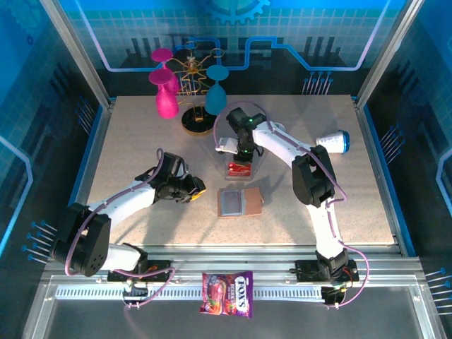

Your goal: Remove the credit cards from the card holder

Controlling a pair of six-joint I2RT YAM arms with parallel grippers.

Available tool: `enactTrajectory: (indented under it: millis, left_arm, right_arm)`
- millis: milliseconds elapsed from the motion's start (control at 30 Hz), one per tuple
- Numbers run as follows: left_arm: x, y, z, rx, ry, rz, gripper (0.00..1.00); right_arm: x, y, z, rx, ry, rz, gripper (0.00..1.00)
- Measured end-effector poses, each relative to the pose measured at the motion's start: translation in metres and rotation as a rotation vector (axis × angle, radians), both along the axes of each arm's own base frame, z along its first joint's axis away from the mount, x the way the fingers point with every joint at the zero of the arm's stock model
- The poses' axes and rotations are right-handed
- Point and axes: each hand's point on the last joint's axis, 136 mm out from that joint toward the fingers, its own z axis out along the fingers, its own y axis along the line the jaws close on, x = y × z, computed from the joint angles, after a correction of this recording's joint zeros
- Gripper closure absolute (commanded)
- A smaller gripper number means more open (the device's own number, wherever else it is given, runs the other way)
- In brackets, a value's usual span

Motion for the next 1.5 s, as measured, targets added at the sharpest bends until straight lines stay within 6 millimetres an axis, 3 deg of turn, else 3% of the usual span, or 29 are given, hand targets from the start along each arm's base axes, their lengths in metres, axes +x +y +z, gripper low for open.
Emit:
enactTrajectory:
  millis: [333,600,1000,1200,1500]
  left_arm:
    - [0.000,0.000,0.000,0.000,0.000,0.000,0.70]
    - [0.001,-0.002,-0.001,-0.010,0.002,-0.006,0.70]
    - [0.000,-0.013,-0.016,-0.022,0.035,-0.038,0.70]
    - [-0.001,-0.028,-0.026,-0.022,0.065,-0.076,0.71]
    - [0.000,-0.045,-0.034,-0.034,0.081,-0.104,0.78]
  right_arm:
    - [0.000,0.000,0.000,0.003,0.001,-0.008,0.65]
    - [-0.003,-0.002,-0.002,0.004,0.004,-0.020,0.63]
    - [-0.011,-0.001,0.045,0.112,-0.058,-0.122,0.63]
    - [-0.025,0.000,0.050,0.186,-0.022,-0.250,0.64]
    - [-0.060,0.004,0.053,0.408,0.099,-0.552,0.67]
